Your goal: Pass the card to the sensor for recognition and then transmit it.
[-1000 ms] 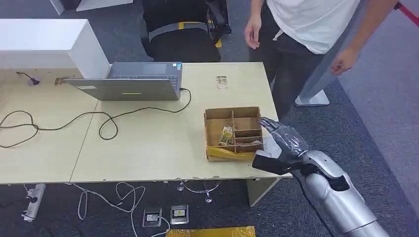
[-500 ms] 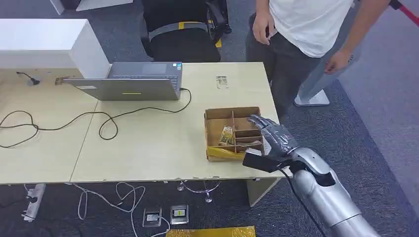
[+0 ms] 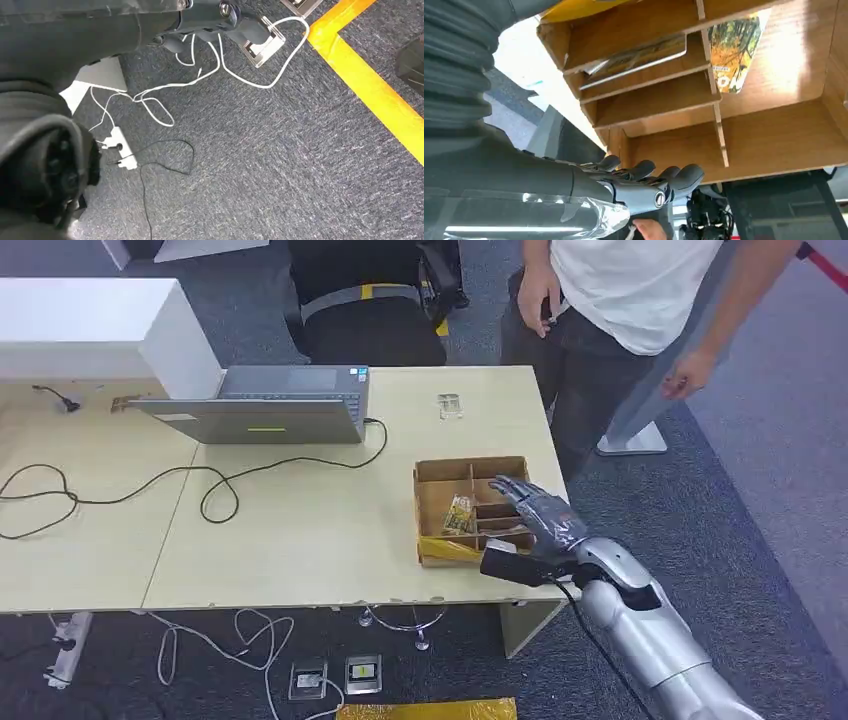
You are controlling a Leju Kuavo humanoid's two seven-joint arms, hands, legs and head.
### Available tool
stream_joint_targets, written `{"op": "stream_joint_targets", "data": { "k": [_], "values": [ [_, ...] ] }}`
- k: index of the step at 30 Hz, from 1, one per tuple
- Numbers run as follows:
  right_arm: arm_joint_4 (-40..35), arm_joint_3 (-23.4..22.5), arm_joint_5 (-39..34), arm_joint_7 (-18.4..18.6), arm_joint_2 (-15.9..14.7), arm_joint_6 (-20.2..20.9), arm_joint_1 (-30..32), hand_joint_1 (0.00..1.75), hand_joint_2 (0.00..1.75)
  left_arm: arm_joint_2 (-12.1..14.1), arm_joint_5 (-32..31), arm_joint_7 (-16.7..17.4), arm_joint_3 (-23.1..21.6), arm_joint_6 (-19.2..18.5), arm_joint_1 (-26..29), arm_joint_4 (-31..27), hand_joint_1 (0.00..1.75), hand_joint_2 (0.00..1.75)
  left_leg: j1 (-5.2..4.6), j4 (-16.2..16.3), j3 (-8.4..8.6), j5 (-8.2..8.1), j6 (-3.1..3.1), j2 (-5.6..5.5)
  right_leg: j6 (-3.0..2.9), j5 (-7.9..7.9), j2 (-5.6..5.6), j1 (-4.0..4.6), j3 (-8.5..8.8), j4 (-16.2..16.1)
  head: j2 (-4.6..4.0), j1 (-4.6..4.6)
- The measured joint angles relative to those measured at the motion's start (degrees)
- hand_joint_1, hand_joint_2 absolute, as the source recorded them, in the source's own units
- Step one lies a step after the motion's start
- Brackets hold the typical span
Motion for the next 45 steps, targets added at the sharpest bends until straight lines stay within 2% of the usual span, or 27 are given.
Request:
{"op": "stream_joint_targets", "data": {
  "k": [1, 2, 3, 4, 16, 36, 45],
  "values": [
    [0.3, 0.0, 0.0, -0.1, 0.1, 0.0, -0.1, 0.37, 1.75, 0.0, 0.0, 0.0, 0.0, 0.0, 0.0, 0.0, 0.00, 0.00, 0.00, 0.0, 0.00, 0.00, 0.00, 0.00, 0.00, 0.00, 0.00, 0.00, 0.00, 0.0, 0.00, 0.00],
    [0.5, 0.0, 0.0, -0.1, 0.2, 0.0, -0.1, 0.96, 1.75, 0.0, 0.0, 0.0, 0.0, 0.0, 0.0, 0.0, 0.00, 0.00, 0.00, 0.0, 0.00, 0.00, 0.00, 0.00, 0.00, 0.00, 0.01, 0.00, 0.00, 0.0, 0.00, 0.00],
    [0.9, 0.0, 0.0, -0.1, 0.3, 0.0, -0.2, 1.64, 1.75, 0.0, 0.0, 0.0, 0.0, 0.0, 0.0, 0.0, 0.00, 0.00, 0.00, 0.0, 0.00, 0.00, 0.00, 0.01, 0.00, 0.00, 0.02, 0.00, 0.00, 0.0, 0.00, 0.00],
    [1.3, 0.1, 0.0, -0.1, 0.3, 0.0, -0.2, 1.75, 1.75, 0.0, 0.0, 0.0, 0.0, 0.0, 0.0, 0.0, 0.00, 0.00, 0.00, 0.0, 0.00, 0.00, 0.00, 0.01, 0.00, 0.00, 0.02, 0.00, 0.00, 0.0, 0.00, 0.00],
    [3.5, 0.1, -0.5, -1.1, 0.5, 1.0, -1.0, 1.75, 1.75, -0.1, 0.2, 0.0, 0.0, 0.0, 0.2, 0.0, 0.00, 0.00, 0.00, 0.0, 0.03, 0.00, 0.00, 0.02, 0.00, 0.00, 0.03, 0.00, 0.01, 0.0, 0.00, 0.00],
    [4.2, -0.2, -0.9, -0.1, 0.7, -0.1, -1.5, 1.75, 1.75, -0.3, 0.1, 0.0, 0.0, -0.1, 0.1, 0.0, 0.00, 0.00, 0.00, 0.0, 0.03, 0.00, 0.00, 0.02, 0.00, 0.00, 0.02, 0.00, 0.01, 0.0, 0.00, 0.00],
    [0.9, -5.0, -2.0, 1.5, 0.0, -0.2, -4.4, 1.75, 1.75, -0.3, -0.2, -1.1, 0.0, -0.5, -0.1, 0.0, 0.00, 0.00, -0.03, 0.0, 0.05, 0.00, 0.00, 0.06, 0.01, 0.01, 0.11, -0.03, 0.00, 0.0, 0.00, -0.02]
  ]
}}
